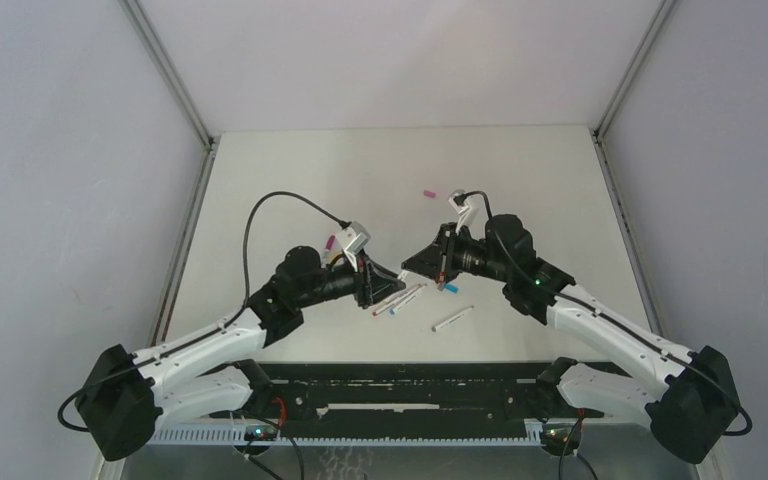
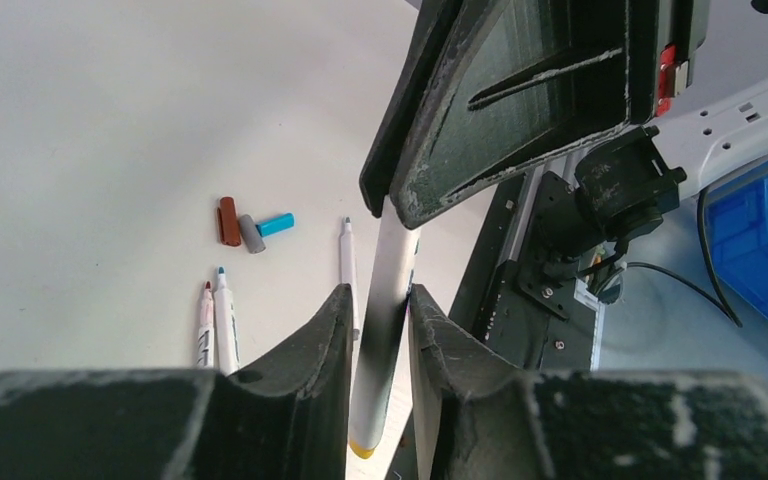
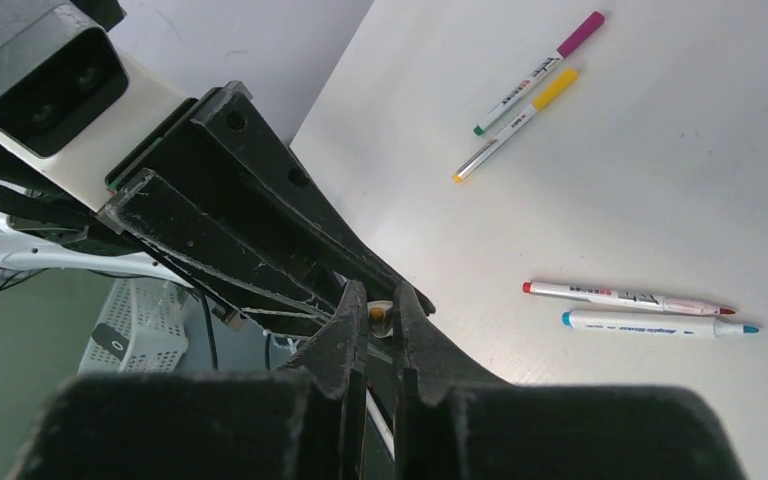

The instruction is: Insert the pens into the pen caps

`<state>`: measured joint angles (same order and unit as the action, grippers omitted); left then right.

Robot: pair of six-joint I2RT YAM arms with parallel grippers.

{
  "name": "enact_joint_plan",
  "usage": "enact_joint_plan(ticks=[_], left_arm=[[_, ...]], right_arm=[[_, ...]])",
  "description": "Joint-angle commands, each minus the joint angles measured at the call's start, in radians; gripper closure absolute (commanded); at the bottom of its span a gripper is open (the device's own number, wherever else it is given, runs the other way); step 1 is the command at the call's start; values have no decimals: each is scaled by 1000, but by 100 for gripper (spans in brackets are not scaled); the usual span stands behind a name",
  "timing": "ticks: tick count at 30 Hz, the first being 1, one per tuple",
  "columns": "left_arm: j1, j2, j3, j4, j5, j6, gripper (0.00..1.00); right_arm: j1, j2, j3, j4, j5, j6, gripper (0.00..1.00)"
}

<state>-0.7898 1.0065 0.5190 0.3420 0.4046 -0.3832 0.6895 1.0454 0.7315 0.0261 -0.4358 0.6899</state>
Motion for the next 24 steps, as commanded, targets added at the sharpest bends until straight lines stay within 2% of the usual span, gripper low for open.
enact_joint_plan(ticks=[1,5,8,9,12,14,17,24], left_arm=[[-5,14,-25,15,8,4,72],[-5,17,-29,11,12,7,76],[-5,12,-30,8,7,9,95],[-5,7,-32,8,2,7,99],[-5,-20,-40,3,-56,4,100],[-4,-42,-45,-29,-134,20,100],[28,-68,-57,-76,-236,21,100],[139,-137,-120,-59,-237,-61,100]], right_arm=[[4,-38,5,56,-21,-19,100],[4,-48,5,49,-19,-27,100],[0,-48,5,43,-21,-35,100],[-3,-46,6,33,-24,-43,96],[-16,-34,20,-48,-9,-127,52],[-23,-22,35,-142,59,-210,41],[-40,18,41,-255,180,-325,40],[-62,213,126,-458,387,-428,49]])
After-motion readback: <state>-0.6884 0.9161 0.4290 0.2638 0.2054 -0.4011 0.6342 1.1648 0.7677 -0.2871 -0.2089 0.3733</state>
